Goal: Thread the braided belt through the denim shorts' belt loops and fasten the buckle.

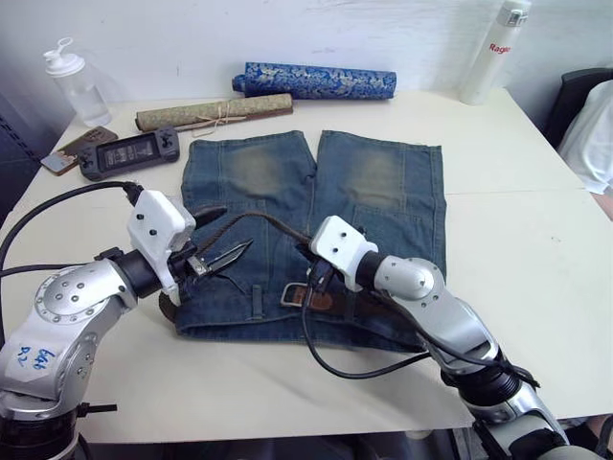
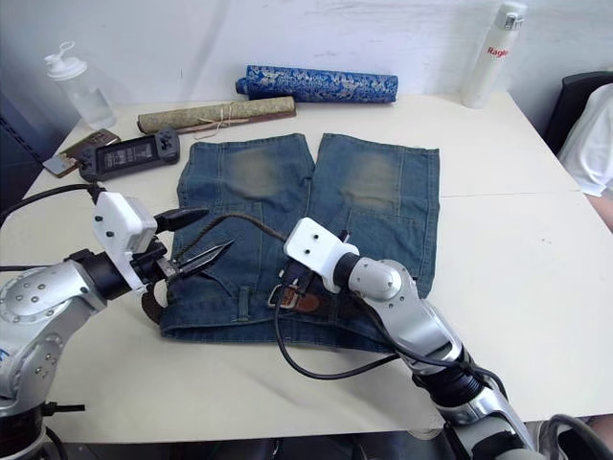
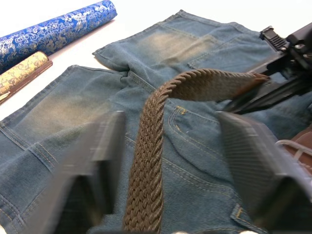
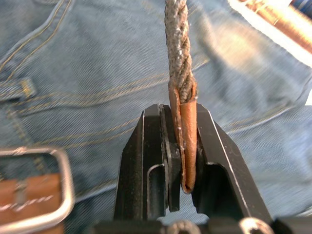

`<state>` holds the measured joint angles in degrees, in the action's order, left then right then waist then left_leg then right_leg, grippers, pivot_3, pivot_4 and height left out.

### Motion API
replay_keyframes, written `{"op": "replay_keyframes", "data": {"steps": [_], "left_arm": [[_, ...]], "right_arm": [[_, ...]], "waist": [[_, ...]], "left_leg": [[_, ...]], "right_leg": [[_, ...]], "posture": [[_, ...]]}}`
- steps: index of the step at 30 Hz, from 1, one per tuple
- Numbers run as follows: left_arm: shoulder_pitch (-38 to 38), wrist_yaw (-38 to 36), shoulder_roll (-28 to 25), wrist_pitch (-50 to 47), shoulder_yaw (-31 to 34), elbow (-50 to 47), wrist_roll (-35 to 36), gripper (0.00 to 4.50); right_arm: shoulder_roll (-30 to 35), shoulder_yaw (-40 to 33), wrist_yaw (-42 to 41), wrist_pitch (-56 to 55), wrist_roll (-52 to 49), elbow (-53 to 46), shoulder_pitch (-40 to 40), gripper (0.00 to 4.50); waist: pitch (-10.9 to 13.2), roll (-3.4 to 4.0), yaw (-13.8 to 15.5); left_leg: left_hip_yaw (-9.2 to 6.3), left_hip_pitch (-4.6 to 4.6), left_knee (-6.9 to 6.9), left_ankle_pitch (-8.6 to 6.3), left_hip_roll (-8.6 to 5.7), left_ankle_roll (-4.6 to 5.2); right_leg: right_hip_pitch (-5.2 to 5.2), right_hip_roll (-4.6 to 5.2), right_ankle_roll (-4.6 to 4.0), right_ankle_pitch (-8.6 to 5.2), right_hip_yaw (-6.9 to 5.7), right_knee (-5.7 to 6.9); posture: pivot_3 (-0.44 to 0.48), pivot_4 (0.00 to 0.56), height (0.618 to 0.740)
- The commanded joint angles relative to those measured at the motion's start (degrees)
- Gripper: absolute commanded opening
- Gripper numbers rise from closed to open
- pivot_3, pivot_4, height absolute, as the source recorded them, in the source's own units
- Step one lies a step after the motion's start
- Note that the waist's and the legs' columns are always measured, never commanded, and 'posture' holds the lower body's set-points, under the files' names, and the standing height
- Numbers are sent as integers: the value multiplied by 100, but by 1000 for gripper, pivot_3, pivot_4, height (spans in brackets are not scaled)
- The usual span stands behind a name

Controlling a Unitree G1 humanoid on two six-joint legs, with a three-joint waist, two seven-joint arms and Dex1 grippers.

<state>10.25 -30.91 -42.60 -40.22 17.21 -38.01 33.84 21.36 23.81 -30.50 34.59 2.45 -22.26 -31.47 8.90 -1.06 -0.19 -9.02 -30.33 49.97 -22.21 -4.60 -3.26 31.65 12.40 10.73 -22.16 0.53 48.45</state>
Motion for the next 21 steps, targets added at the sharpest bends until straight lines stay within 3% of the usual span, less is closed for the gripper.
{"op": "replay_keyframes", "data": {"steps": [1,3,6,7,11,14,18,21], "left_arm": [[139,79,-112,-551,774,-227,1009,3209],[331,323,-104,-900,1171,-135,1748,3209],[53,990,-404,-1281,1994,240,4790,3209],[-82,1157,-525,-1310,2122,297,5466,3209],[-931,1841,-627,-973,2037,203,7240,3209],[-1536,2334,-443,-704,1597,-124,7661,3209],[-1251,4649,553,464,226,195,7877,3209],[-921,5289,976,763,-360,67,7885,3209]], "right_arm": [[174,33,97,-769,481,268,-268,0],[288,126,204,-1289,835,558,-388,0],[441,313,592,-2601,1535,1318,-692,0],[443,335,651,-2862,1641,1491,-742,0],[282,306,1037,-3725,1994,2044,-878,0],[148,262,1238,-4225,2188,2300,-946,0],[116,232,1674,-4950,2616,2386,-973,0],[104,192,1905,-5257,2866,2407,-912,0]], "waist": [[1,1,0],[0,0,-1],[0,0,-16],[0,-1,-47],[0,-1,-115],[-1,-2,-138],[-6,-3,-76],[-20,-28,-6]], "left_leg": [[0,0,0,0,-1,0],[-1,-1,1,0,-2,0],[-2,-1,3,1,-1,-2],[-2,0,2,2,3,-4],[3,-4,14,-1,25,-10],[17,-11,35,-7,24,-13],[22,-36,90,-24,18,4],[26,-120,183,-36,16,-5]], "right_leg": [[0,1,0,0,1,0],[0,1,0,0,-1,0],[1,3,0,-1,0,6],[5,5,-2,-2,1,6],[12,8,-18,-15,3,28],[27,10,-28,-21,15,52],[62,11,-59,-39,30,115],[132,5,-85,-63,32,188]], "posture": [[0,150,637],[0,150,637],[0,150,637],[0,150,637],[0,150,637],[0,150,637],[0,150,637],[0,150,637]]}}
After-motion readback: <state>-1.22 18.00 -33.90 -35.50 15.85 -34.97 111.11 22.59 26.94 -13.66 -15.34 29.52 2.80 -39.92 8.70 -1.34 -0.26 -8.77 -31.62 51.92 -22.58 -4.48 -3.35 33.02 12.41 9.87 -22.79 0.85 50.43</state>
